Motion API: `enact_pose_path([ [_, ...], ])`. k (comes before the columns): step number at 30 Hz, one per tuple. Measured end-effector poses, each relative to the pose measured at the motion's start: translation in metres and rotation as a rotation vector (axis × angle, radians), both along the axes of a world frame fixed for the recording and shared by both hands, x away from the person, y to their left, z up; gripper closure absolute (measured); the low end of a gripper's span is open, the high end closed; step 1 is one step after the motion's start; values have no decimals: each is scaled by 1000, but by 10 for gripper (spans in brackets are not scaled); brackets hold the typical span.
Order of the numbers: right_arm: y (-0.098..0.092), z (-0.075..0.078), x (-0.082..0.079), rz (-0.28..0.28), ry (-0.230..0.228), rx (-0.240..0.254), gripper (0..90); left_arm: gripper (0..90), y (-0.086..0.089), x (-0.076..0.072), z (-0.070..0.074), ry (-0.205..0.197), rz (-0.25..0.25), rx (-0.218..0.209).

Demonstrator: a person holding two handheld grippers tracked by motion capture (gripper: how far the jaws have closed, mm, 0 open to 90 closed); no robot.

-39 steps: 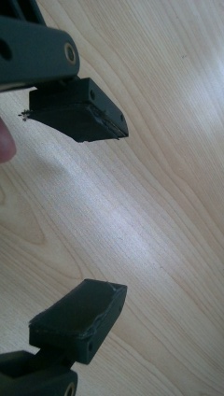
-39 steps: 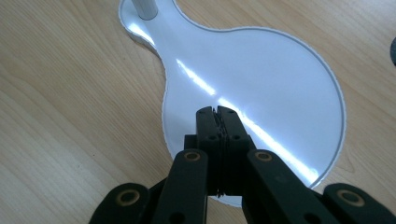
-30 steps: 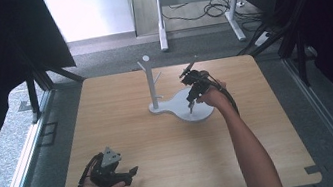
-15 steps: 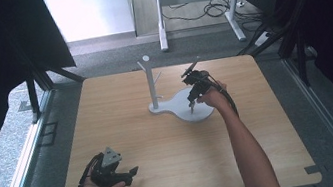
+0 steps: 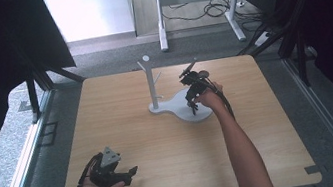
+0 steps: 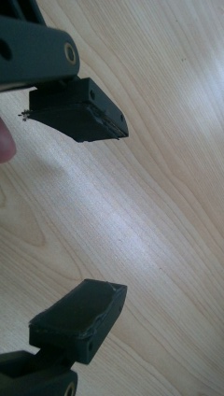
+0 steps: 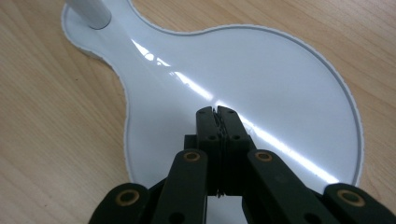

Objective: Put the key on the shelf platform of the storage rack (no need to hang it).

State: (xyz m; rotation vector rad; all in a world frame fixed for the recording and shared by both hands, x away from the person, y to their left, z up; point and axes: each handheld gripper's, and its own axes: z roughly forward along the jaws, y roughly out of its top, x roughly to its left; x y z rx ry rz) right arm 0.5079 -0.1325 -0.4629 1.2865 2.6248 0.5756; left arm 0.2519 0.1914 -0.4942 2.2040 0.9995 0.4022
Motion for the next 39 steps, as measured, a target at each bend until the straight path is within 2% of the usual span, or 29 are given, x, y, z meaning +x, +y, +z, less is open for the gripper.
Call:
enact_pose_path([
  [11, 1, -16, 11, -34, -7, -15, 889, 215, 0, 1, -1, 3, 0, 4],
  [25, 3, -21, 12, -39, -26, -16, 871, 214, -2, 0, -2, 6, -8, 3],
  [29, 3, -19, 10, -34, -26, -14, 810, 214, -2, 1, -2, 7, -8, 4],
  [39, -5, -2, -1, -25, -68, -2, 609, 214, -5, 1, -3, 9, -15, 7],
])
